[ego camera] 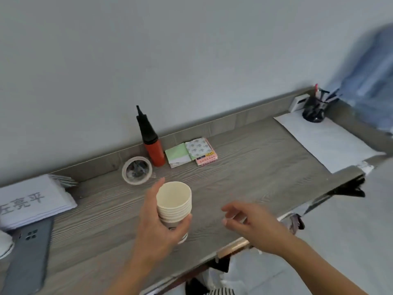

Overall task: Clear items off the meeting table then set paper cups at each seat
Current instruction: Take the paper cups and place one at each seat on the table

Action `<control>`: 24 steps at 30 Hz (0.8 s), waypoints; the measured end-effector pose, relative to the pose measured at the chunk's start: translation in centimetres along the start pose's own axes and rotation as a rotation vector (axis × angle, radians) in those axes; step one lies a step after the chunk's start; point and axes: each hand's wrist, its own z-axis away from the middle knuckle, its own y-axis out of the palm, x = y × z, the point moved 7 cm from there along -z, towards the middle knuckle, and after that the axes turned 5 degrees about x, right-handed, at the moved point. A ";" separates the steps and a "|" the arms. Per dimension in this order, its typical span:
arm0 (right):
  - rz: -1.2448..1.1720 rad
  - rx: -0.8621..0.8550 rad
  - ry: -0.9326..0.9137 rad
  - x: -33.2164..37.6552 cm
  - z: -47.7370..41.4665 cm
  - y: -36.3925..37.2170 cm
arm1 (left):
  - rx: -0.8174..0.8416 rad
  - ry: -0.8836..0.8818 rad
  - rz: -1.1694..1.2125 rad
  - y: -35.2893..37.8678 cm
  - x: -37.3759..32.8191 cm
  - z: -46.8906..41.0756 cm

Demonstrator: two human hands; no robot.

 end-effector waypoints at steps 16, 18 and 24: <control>-0.522 -0.526 0.667 -21.7 38.2 4.0 | 0.947 0.051 0.034 28.1 -9.5 15.5; -0.603 -0.638 0.732 -23.6 41.5 4.2 | 1.041 0.088 0.039 31.4 -11.7 16.2; -0.784 -0.825 0.846 -28.4 47.0 3.9 | 1.226 0.151 0.000 42.7 -16.7 17.0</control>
